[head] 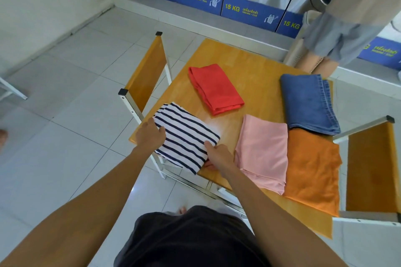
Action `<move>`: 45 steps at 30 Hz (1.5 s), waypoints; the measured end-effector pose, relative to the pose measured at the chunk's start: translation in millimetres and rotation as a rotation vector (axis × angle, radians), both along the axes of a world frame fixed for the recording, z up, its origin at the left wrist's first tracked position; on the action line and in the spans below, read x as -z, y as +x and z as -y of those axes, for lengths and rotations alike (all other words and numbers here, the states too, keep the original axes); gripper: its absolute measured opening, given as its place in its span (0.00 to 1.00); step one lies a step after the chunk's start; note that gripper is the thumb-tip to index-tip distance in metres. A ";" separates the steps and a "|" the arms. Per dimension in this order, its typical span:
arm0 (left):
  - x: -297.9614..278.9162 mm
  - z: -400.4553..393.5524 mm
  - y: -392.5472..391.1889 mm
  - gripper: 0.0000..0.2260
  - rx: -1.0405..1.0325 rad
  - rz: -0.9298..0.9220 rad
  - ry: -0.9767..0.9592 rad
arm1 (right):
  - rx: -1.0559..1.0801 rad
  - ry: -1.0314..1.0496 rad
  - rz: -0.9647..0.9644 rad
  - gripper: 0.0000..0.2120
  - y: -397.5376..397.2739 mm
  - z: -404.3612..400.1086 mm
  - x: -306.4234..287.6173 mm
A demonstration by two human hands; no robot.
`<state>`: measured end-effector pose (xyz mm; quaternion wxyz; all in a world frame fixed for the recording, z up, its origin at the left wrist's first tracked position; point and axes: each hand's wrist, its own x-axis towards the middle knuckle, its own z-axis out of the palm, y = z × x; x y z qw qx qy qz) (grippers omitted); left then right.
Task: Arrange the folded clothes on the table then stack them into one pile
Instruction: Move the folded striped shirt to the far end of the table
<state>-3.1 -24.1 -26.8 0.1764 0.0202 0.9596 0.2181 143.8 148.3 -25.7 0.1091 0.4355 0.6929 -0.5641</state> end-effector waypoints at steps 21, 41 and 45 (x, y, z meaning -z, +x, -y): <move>-5.9 -30.5 -10.2 0.37 -0.187 0.470 0.289 | 0.292 -0.076 -0.102 0.16 -1.4 -33.0 14.1; -34.8 -228.8 -255.5 0.22 0.131 0.235 0.447 | 0.361 0.078 -0.312 0.18 -220.6 -234.9 -5.1; -20.4 -268.9 -298.1 0.22 0.163 0.168 0.405 | 0.368 0.096 -0.317 0.13 -264.3 -272.5 8.0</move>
